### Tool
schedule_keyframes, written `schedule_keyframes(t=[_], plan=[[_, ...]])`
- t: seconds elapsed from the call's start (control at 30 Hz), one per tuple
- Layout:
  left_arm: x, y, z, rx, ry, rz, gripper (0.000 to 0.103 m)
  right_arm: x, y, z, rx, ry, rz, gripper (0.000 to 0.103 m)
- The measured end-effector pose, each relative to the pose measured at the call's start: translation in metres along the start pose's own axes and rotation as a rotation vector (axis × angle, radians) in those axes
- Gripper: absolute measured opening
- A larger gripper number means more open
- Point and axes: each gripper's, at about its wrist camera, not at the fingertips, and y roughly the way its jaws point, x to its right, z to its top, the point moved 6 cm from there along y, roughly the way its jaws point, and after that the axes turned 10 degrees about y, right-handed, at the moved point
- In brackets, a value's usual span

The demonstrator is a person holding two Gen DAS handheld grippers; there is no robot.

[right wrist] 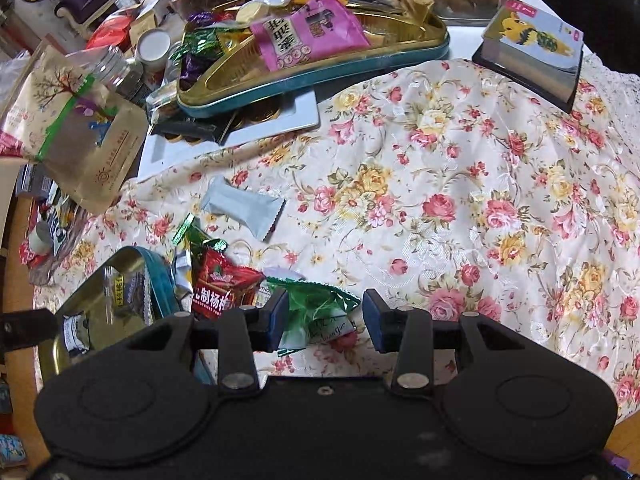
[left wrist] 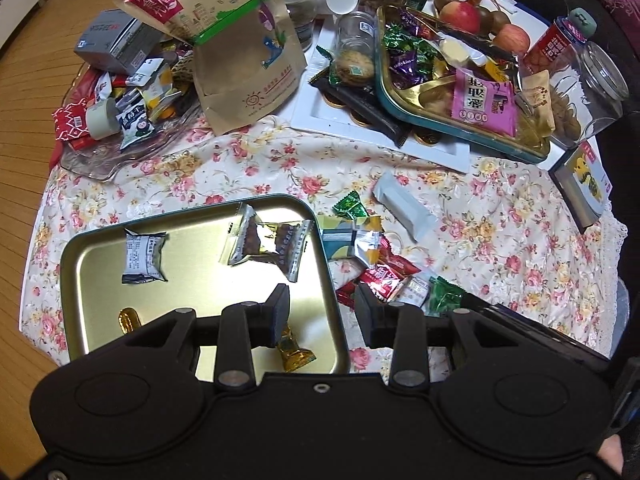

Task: Organize snacks
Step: 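Reach and grasp the green packet with the right tool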

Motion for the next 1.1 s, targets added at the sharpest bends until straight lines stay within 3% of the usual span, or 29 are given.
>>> schedule_keyframes(t=[0.6, 0.97, 1.1], plan=[[-0.004, -0.003, 0.001, 0.006, -0.025, -0.019, 0.046, -0.015, 0.025, -0.013, -0.04, -0.053, -0.049, 0.043], [-0.006, -0.003, 0.0, 0.005, -0.031, -0.018, 0.046, -0.026, 0.04, -0.01, 0.017, -0.099, -0.121, 0.049], [-0.007, -0.004, 0.0, 0.006, -0.035, -0.02, 0.046, -0.022, 0.053, -0.011, 0.001, -0.111, -0.155, 0.047]])
